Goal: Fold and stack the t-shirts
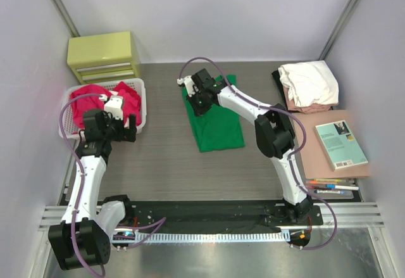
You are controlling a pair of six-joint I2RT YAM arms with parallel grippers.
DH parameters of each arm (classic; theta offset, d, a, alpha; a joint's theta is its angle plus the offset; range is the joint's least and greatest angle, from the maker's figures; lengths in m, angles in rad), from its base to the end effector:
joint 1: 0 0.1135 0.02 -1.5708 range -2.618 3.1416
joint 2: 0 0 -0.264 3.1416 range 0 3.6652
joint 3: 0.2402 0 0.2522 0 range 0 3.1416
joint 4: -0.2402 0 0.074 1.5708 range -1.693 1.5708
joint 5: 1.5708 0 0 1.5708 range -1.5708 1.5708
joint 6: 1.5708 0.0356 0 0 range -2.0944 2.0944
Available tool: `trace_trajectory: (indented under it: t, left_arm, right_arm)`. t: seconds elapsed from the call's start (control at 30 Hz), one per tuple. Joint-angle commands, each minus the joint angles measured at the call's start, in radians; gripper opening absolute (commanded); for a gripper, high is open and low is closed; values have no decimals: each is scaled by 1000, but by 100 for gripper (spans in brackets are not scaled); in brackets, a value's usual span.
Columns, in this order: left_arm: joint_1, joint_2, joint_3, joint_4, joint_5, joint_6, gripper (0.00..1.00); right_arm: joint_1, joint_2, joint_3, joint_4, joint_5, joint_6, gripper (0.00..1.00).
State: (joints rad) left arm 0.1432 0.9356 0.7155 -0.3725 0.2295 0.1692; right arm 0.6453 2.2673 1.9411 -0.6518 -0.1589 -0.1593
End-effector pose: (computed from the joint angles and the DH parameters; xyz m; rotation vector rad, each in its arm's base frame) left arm 0.2047 0.0213 0.2704 0.1593 2.1407 -0.0665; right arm 0.3974 0.3062 0.2038 -1.0665 2.3464 0.3885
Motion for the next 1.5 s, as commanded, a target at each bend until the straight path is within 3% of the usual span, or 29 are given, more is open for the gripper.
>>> trace_trajectory:
  t: [0.0, 0.03, 0.07, 0.17, 0.27, 0.4, 0.5, 0.57, 0.7, 0.77, 0.83, 0.97, 1.0, 1.1, 1.23, 1.47]
  left_arm:
    - [-4, -6, 13, 9, 21, 13, 100]
    - [-4, -6, 13, 7, 21, 13, 100]
    - [-4, -6, 13, 7, 21, 12, 100]
    - [-4, -8, 13, 7, 18, 12, 100]
    - [-5, -9, 15, 4, 19, 12, 100]
    - [-4, -7, 16, 6, 18, 12, 100]
    - [-5, -8, 16, 4, 11, 12, 100]
    - [-5, -17, 15, 9, 2, 12, 100]
    - [-5, -21, 18, 9, 25, 9, 100]
    - [-13, -9, 21, 3, 47, 9, 100]
    - [-36, 8, 39, -22, 86, 13, 100]
    - [-134, 147, 125, -173, 259, 20, 100]
    - [-178, 254, 190, -272, 390, 23, 100]
    - [-188, 411, 303, -371, 625, 39, 100]
    - [-209, 543, 398, -508, 839, 66, 100]
    - [-247, 764, 381, -444, 967, 19, 100]
  right_arm:
    - [8, -118, -1, 35, -27, -6, 1]
    - [8, -120, -4, 34, -31, -8, 2]
    - [8, -120, -7, 34, -39, -9, 19]
    - [8, -118, -17, 35, -34, -22, 59]
    - [10, -124, -37, 34, -21, -37, 71]
    - [7, -173, -100, 52, 15, -52, 75]
    - [4, -270, -247, 174, 80, -51, 75]
    - [4, -395, -373, 257, 156, -81, 75]
    - [-7, -627, -632, 429, 451, -221, 77]
    - [-33, -731, -729, 420, 530, -252, 79]
    - [-140, -823, -767, 335, 452, -185, 82]
    - [-326, -907, -846, 175, 100, -89, 84]
    - [-338, -917, -861, 143, 75, -91, 84]
    - [-351, -962, -909, 129, 52, -83, 81]
    - [-357, -1002, -938, 126, -19, -49, 80]
    - [-401, -898, -961, 152, -226, -54, 80]
